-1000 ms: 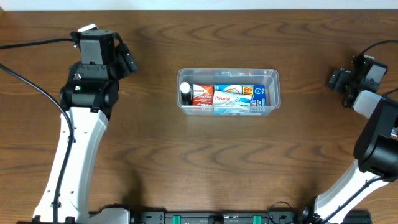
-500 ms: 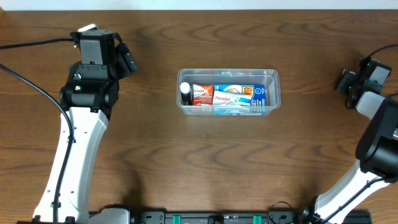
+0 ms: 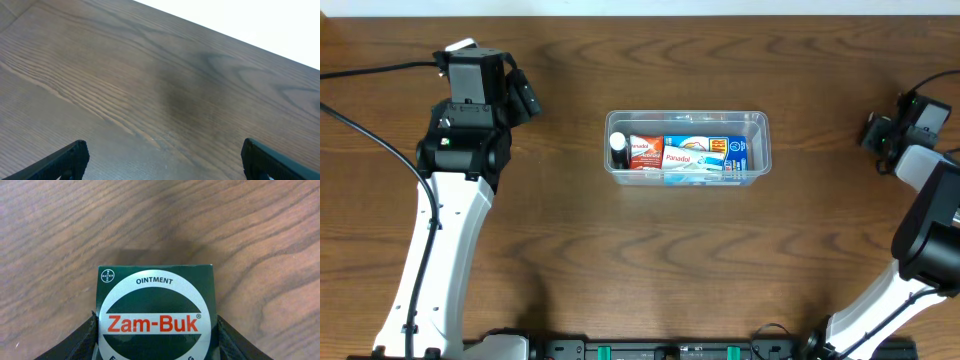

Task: Pack container
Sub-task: 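Lower the right gripper onto the Zam-Buk tin and grasp it, then carry the Zam-Buk tin left over the container's right end, then lower the tin into the container and open the right gripper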

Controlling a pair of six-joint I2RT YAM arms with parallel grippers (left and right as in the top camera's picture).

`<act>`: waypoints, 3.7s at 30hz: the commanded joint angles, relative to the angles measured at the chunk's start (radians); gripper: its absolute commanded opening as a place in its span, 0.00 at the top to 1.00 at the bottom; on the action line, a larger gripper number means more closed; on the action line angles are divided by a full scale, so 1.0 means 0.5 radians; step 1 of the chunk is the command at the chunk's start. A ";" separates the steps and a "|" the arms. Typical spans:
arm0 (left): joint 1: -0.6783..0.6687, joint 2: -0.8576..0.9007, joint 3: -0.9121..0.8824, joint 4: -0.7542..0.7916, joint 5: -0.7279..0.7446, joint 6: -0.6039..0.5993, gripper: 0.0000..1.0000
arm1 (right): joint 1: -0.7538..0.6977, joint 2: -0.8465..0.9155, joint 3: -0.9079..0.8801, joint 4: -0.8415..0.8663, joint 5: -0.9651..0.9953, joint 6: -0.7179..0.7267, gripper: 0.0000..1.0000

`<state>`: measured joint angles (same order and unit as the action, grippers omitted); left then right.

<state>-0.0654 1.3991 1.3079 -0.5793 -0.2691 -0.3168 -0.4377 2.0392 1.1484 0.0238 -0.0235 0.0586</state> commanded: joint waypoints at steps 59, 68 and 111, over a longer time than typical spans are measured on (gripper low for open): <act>0.009 0.008 0.037 -0.001 -0.026 0.017 0.02 | 1.520 -0.768 0.040 -1.149 0.313 0.399 0.56; 0.009 0.007 0.037 -0.001 -0.026 0.017 0.02 | 1.519 -0.703 0.040 -1.126 0.475 0.398 0.56; 0.009 0.008 0.037 -0.001 -0.026 0.017 0.02 | 1.520 -0.703 0.040 -1.077 0.474 0.397 0.28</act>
<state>-0.0654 1.3991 1.3079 -0.5793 -0.2691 -0.3168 0.3183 1.6844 1.1530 -0.5129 0.1844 0.2493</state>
